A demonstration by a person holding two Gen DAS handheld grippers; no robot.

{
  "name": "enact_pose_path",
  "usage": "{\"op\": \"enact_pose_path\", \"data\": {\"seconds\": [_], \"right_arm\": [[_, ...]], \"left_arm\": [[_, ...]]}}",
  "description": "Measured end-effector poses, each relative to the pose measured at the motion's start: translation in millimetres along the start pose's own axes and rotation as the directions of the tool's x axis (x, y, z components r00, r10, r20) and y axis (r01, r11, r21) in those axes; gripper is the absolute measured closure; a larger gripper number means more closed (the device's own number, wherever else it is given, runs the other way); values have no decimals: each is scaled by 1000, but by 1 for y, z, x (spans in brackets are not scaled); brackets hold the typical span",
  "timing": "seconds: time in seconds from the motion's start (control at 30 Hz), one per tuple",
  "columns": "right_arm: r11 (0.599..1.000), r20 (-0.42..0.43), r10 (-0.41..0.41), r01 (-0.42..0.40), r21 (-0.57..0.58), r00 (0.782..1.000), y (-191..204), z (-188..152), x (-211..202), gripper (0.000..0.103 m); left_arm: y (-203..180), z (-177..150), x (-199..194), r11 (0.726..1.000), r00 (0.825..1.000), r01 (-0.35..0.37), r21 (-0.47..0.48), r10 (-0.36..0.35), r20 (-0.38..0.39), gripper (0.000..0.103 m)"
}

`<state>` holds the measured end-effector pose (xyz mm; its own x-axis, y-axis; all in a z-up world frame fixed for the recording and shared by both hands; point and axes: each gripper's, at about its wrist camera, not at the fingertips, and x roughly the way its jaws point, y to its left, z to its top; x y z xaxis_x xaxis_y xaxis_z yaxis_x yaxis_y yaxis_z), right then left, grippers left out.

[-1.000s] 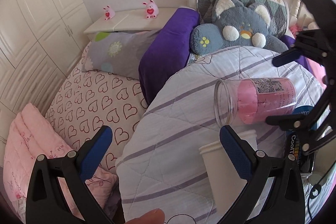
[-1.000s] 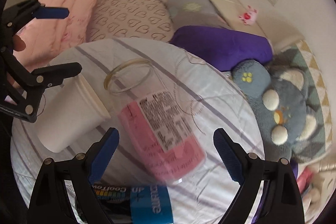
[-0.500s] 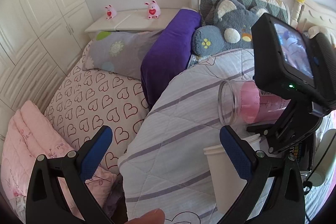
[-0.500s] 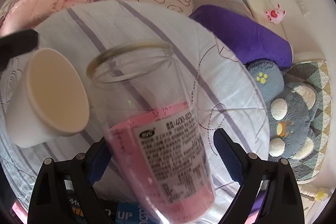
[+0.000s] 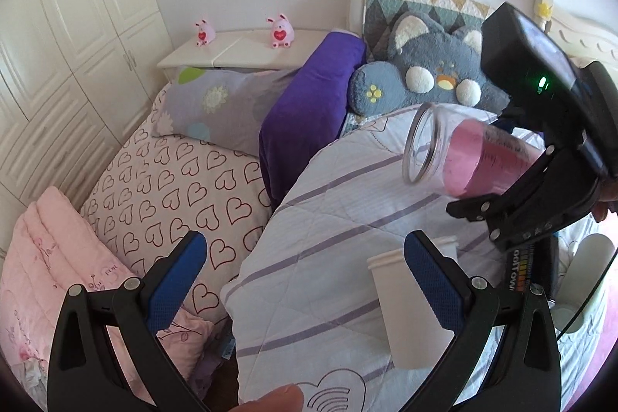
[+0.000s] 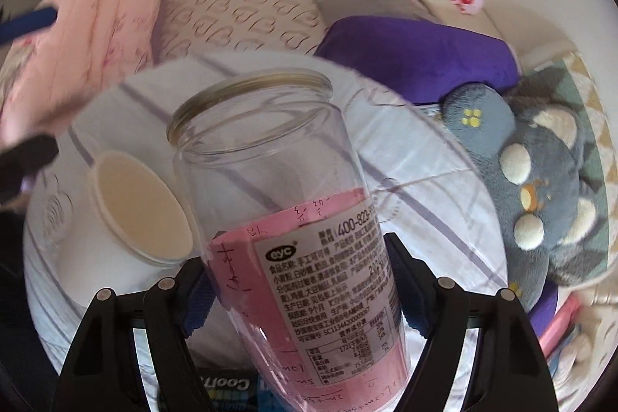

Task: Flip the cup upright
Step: 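Close the right gripper on the jar body and lift it, then lower the jar onto the quilt and open the right gripper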

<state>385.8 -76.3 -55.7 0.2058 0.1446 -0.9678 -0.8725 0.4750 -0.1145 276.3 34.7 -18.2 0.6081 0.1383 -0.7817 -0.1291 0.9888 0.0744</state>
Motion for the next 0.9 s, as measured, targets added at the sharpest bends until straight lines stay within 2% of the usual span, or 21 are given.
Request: {"op": "enact_pose_path", "data": {"seconds": [0.1,0.23,0.47,0.6,0.73,0.9], "right_arm": [[999,18,-5,4,54,1000,9,0,-19,24],[987,48,-8,0,158,999,23,-17,-48,24],[928,79,-10,-20,371,997,74,-68,-74,24],[868,111,-23,-35,495,994,105,-106,-77,24],[777,154,-19,-82,624,988,139,-143,-70,24],[676,194,6,-147,722,981,173,-167,-48,24]], "left_arm": [[3,-4,-14,1000,1000,11,-5,-11,19,0],[5,-12,-30,999,999,33,-2,-33,38,0],[0,-44,-61,996,995,80,34,-82,63,0],[-2,-67,-73,993,993,103,61,-106,55,0],[-2,-93,-82,989,991,121,89,-125,38,0],[-1,-112,-88,986,991,128,110,-132,26,0]]}}
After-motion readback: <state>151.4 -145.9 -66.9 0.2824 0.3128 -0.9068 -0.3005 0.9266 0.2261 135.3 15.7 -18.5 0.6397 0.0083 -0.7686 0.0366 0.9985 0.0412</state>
